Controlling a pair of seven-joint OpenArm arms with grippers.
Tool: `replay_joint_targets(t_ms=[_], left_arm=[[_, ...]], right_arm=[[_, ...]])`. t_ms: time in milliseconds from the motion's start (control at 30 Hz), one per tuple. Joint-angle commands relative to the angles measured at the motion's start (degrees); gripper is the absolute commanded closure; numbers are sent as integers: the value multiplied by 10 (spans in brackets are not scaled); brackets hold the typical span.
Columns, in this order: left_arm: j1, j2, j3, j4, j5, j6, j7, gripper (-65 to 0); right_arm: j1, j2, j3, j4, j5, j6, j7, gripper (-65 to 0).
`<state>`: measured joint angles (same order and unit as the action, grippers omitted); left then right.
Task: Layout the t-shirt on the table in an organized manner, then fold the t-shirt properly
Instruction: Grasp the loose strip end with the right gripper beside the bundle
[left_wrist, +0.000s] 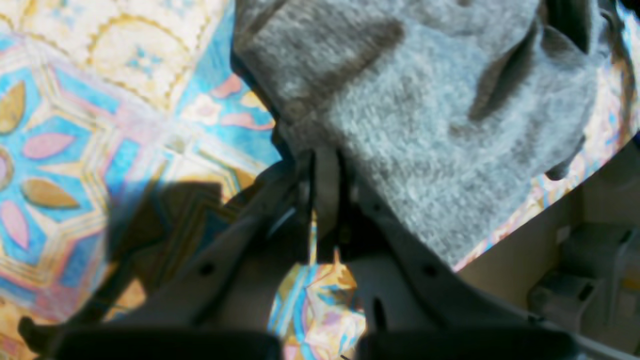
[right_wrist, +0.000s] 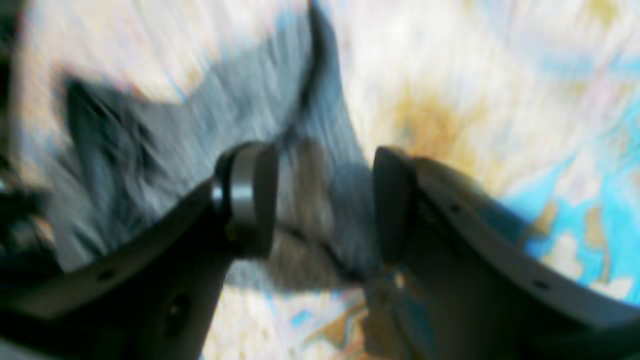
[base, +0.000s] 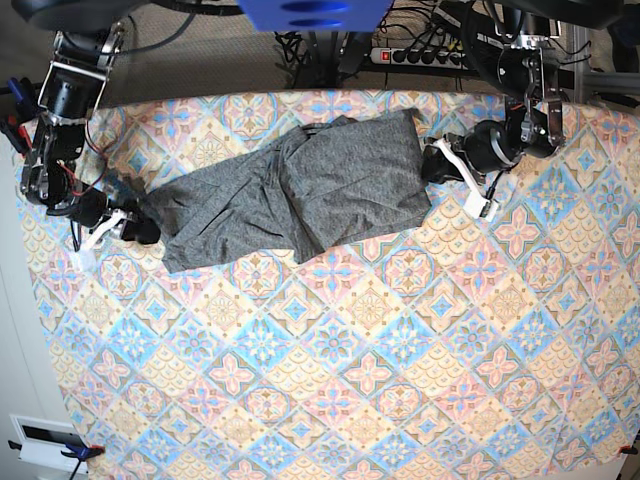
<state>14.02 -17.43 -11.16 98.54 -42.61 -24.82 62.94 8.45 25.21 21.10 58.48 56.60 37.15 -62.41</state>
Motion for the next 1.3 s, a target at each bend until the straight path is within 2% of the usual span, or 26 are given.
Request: replay_joint_targets(t_ms=[0, 167, 700, 867, 967, 1267], left_arm=[[-2, -5, -3, 8, -10, -2, -10, 0], [-2, -5, -3, 8, -10, -2, -9, 0], [7, -5, -3, 9, -10, -2, -9, 0], [7, -4, -3, 9, -10, -2, -9, 0], [7, -4, -3, 9, -10, -2, -9, 0], [6, -4, -3, 9, -10, -2, -9, 0]], right_arm=[[5, 11, 7, -10, -2, 6, -7, -296], [22, 11, 24, -35, -3, 6, -7, -296], [21, 6, 16, -53, -4, 3, -7, -296], [19, 6, -36, -49, -4, 3, -8, -296], [18, -12, -53, -46, -4, 4, -7, -296], [17, -20, -54, 3, -4, 3, -11, -296]])
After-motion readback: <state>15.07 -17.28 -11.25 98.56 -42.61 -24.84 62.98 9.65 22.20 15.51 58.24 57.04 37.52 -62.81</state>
